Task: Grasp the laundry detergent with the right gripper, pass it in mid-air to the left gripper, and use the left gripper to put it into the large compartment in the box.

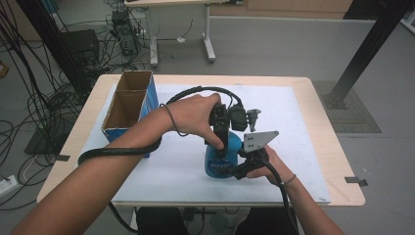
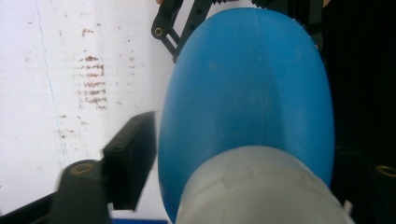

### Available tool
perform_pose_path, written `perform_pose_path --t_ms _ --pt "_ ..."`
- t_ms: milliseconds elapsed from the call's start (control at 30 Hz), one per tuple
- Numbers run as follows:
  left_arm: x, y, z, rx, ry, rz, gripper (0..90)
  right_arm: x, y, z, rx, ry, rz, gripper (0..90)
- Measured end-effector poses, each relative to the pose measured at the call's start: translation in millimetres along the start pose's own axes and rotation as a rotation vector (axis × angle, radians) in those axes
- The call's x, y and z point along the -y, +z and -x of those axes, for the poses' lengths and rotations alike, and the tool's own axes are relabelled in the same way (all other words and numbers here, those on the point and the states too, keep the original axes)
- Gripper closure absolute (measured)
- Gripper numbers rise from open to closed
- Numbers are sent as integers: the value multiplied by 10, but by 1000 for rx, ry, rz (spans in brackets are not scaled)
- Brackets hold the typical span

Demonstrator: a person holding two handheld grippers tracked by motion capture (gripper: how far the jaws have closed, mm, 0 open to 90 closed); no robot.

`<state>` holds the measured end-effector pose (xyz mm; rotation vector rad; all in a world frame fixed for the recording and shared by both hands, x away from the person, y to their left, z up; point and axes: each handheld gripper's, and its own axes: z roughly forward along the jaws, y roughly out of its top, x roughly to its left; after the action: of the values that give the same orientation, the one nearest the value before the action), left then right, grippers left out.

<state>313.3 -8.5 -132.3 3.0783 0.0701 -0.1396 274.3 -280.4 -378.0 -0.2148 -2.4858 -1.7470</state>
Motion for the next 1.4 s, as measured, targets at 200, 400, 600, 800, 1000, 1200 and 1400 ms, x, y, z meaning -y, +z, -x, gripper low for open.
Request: perform_pose_path --t_ms 200,400,600,800,1000,1200,1400 --pt "3 -11 -8 16 -1 6 374 -1 -13 -7 5 -2 1 412" --pt "-28 0 17 11 -3 -10 376 -6 -5 -13 2 -1 -4 412" --pt "-39 -3 15 15 -13 -22 376 -5 12 -6 -4 -5 -1 412" --pt "-37 6 0 18 -17 -26 376 -7 26 2 -6 -5 -4 412" --pt "-11 -6 -9 14 -14 -10 375 -13 24 15 -4 -5 -3 412" --pt "-1 -10 -18 13 -12 -6 375 -28 29 26 -5 -5 -4 412" --pt "9 -8 -17 13 -13 -8 376 -36 44 34 -8 -5 -6 412"
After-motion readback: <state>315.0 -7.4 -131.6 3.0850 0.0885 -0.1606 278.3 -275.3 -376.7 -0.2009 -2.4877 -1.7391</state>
